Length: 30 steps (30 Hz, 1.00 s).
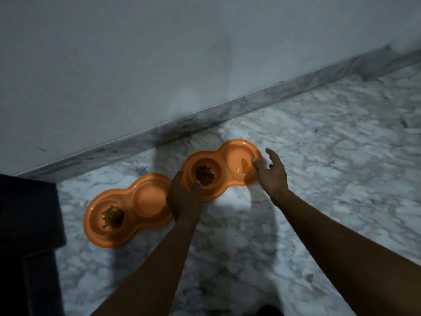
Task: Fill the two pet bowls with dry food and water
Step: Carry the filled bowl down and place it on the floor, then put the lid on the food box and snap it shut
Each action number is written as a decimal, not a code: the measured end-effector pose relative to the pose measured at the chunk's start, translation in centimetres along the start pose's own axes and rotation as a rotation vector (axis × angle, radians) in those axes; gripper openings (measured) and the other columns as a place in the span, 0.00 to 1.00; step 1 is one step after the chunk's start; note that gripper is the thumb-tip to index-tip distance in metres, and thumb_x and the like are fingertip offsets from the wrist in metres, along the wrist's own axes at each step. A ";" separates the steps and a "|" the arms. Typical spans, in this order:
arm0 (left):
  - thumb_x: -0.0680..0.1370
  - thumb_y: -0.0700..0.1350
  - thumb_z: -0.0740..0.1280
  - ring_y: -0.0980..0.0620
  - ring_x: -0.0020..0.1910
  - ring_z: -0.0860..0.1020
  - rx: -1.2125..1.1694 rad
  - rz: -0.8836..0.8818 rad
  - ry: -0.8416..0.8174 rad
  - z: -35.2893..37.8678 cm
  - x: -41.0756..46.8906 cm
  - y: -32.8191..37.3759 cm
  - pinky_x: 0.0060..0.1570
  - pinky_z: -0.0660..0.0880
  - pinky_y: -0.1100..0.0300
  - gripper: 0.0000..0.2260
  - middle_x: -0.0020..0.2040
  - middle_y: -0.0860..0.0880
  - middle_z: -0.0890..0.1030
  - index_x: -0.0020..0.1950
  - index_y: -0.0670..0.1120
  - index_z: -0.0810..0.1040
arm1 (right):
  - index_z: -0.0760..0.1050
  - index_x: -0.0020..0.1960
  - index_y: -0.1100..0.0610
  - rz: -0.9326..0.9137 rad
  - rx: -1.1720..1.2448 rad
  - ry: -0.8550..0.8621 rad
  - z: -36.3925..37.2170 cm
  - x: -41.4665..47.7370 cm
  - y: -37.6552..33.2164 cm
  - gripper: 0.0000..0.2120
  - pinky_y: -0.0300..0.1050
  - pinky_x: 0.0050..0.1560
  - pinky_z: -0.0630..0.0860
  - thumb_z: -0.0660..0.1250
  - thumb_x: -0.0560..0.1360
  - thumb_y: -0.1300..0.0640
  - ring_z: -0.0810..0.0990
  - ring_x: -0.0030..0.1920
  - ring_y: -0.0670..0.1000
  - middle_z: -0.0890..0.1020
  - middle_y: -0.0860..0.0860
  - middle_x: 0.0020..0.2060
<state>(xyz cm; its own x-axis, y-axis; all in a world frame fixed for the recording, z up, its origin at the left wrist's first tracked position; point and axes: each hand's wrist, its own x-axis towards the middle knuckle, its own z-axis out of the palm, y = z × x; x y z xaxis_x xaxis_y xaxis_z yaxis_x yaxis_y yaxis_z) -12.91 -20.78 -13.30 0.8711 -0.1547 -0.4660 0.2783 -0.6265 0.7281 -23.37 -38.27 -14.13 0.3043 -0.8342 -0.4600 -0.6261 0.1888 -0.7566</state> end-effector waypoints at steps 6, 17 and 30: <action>0.75 0.45 0.72 0.43 0.63 0.76 0.107 0.127 -0.127 -11.3 -9.5 11.8 0.60 0.68 0.58 0.23 0.62 0.41 0.79 0.70 0.45 0.74 | 0.70 0.77 0.52 -0.067 -0.053 -0.063 -7.0 -14.0 -12.1 0.27 0.54 0.73 0.70 0.70 0.80 0.48 0.71 0.73 0.54 0.73 0.51 0.75; 0.74 0.45 0.72 0.48 0.71 0.71 0.326 0.564 -0.263 -45.7 -31.0 33.7 0.70 0.64 0.58 0.23 0.70 0.48 0.75 0.69 0.48 0.75 | 0.77 0.69 0.48 -0.213 0.002 -0.081 -20.2 -48.6 -40.1 0.20 0.49 0.69 0.72 0.71 0.78 0.50 0.74 0.70 0.49 0.77 0.45 0.69; 0.74 0.52 0.71 0.49 0.62 0.76 0.427 0.663 -0.105 -79.2 -48.6 35.7 0.59 0.70 0.59 0.19 0.66 0.51 0.79 0.65 0.54 0.79 | 0.79 0.65 0.48 -0.502 0.118 -0.183 -20.4 -79.8 -55.3 0.16 0.45 0.60 0.73 0.71 0.78 0.50 0.79 0.61 0.51 0.79 0.50 0.66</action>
<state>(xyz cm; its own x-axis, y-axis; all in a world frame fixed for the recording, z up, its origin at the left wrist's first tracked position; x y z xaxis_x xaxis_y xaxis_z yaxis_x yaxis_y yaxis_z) -13.32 24.89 75.13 0.7522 -0.6559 -0.0631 -0.4828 -0.6138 0.6247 -27.67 7.29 73.85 0.6717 -0.7347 -0.0949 -0.2906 -0.1435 -0.9460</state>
